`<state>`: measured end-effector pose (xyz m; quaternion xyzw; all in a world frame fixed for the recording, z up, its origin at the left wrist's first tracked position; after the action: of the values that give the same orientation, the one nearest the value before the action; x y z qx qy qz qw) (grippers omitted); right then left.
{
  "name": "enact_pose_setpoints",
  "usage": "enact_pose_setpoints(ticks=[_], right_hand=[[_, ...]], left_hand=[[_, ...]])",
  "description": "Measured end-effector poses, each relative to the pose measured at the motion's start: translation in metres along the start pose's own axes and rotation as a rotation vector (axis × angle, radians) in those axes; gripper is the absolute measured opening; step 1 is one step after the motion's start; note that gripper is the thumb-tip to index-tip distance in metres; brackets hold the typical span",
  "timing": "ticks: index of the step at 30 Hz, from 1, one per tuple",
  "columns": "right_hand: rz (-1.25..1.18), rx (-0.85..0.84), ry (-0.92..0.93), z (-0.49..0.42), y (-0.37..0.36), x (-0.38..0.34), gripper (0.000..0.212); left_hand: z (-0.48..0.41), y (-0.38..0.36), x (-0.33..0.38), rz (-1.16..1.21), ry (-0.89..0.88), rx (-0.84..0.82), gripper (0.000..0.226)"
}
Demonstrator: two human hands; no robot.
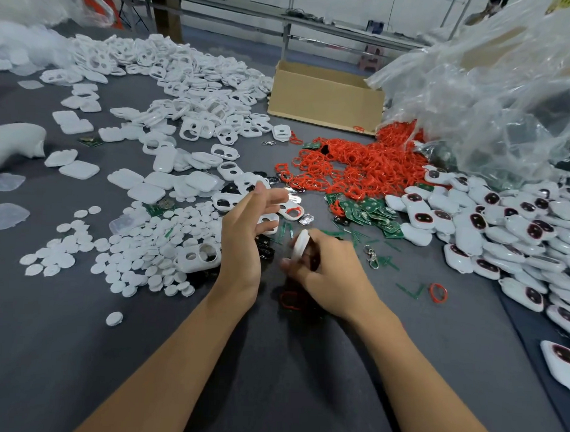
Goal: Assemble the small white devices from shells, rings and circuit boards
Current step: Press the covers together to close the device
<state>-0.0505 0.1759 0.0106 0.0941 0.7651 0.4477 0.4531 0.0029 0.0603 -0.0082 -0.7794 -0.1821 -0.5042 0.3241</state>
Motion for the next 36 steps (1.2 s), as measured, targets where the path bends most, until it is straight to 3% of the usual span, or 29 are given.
enact_pose_setpoints(ticks=[3,7,10,12,16,19,22,24,29,33,36], right_hand=[[-0.151,0.122,-0.005,0.002,0.012,0.001,0.017],[-0.060,0.042,-0.025,0.001,0.003,0.000,0.021],[-0.308,0.078,-0.068,-0.002,0.011,0.008,0.018],[-0.169,-0.022,-0.084,-0.001,-0.002,0.007,0.019],[-0.117,0.112,-0.007,0.001,0.008,0.002,0.030],[0.073,0.013,-0.020,0.001,-0.004,0.001,0.036],[-0.055,0.129,-0.016,0.002,0.006,0.003,0.025],[-0.059,0.096,-0.022,0.001,0.003,0.006,0.022],[0.073,0.099,-0.005,0.002,-0.005,0.003,0.027],[-0.097,0.245,0.005,0.001,0.010,0.004,0.022],[-0.140,0.273,-0.040,0.000,0.014,0.010,0.029]], left_hand=[[-0.001,0.001,0.000,0.009,0.011,0.007,0.047],[0.000,-0.001,0.000,0.008,0.021,0.001,0.045],[0.000,-0.002,0.000,0.022,0.026,-0.005,0.044],[0.001,-0.001,0.000,0.017,0.028,-0.002,0.045],[0.000,-0.001,0.000,0.015,0.029,-0.001,0.043],[0.001,0.003,0.000,0.013,0.031,0.024,0.042],[0.001,0.004,0.001,0.016,0.024,0.028,0.042],[0.000,0.005,0.000,0.019,0.036,0.040,0.042],[0.003,-0.001,-0.002,-0.004,0.053,-0.028,0.025],[0.003,-0.008,-0.006,-0.003,0.107,-0.105,0.030],[0.005,-0.013,-0.008,-0.033,0.138,-0.143,0.031]])
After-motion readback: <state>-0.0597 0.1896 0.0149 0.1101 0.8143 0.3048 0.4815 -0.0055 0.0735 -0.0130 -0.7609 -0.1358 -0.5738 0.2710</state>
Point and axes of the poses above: each hand's wrist, its own z-axis away from the middle knuckle, its own y-axis out of the back of the hand, x = y × z, the point moved 8 cm from there along -z, towards the middle knuckle, and after that the axes turned 7 degrees about -y, right-handed, at the moved point
